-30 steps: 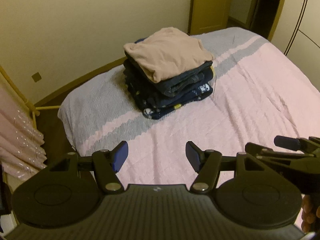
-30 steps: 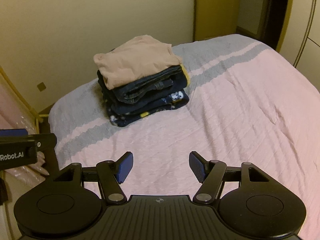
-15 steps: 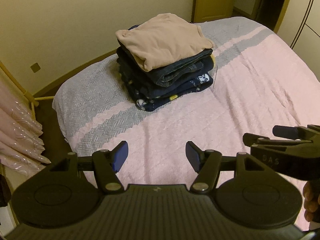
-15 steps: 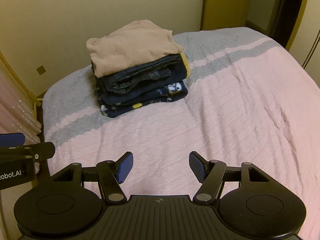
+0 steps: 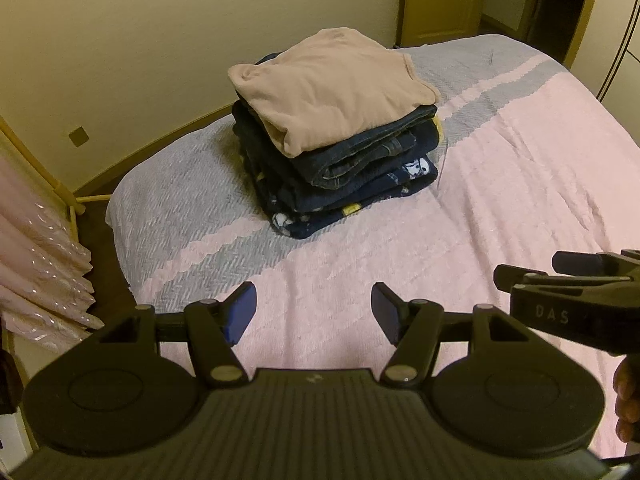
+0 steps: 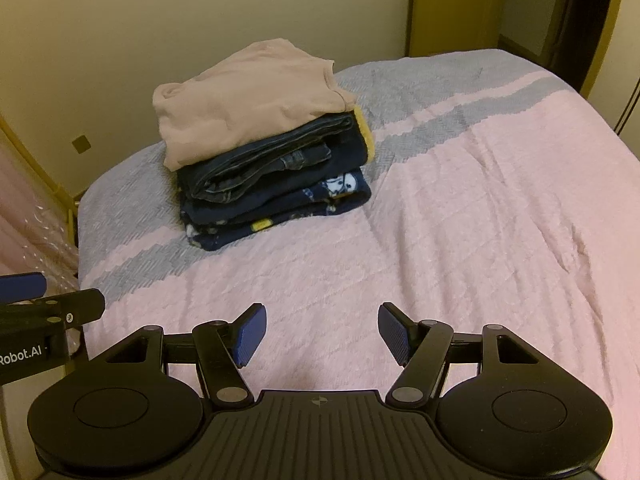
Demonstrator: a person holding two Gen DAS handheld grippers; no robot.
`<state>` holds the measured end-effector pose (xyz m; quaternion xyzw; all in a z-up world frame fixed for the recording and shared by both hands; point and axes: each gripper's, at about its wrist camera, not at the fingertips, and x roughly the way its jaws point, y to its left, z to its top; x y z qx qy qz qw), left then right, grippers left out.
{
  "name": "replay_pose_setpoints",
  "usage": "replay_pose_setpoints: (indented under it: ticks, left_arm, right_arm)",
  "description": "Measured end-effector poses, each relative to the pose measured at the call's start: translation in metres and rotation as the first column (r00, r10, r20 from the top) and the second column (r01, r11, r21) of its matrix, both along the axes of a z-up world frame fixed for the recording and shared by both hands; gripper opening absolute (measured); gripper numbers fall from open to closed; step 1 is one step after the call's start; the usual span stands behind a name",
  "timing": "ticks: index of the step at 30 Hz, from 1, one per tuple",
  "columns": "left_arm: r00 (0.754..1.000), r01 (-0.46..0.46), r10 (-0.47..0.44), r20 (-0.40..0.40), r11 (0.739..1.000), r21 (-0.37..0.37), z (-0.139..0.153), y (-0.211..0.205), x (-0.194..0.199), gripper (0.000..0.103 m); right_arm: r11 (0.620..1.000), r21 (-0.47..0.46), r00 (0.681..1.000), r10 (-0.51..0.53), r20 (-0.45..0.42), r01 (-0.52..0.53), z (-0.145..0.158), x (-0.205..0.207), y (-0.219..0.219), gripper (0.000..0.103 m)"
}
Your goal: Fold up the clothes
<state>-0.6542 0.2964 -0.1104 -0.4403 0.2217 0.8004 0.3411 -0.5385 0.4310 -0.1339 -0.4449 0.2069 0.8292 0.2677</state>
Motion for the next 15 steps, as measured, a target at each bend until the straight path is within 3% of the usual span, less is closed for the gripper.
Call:
replay_pose_setpoints:
  ticks: [15]
  left_arm:
    - [1.0, -0.002, 0.002, -0.007, 1.0, -0.012, -0.019, 0.028, -0.015, 0.06]
  right_arm:
    - [0.999, -0.037, 1.0, -0.009, 0.003, 0.009, -0.016, -0.016, 0.025, 0.066]
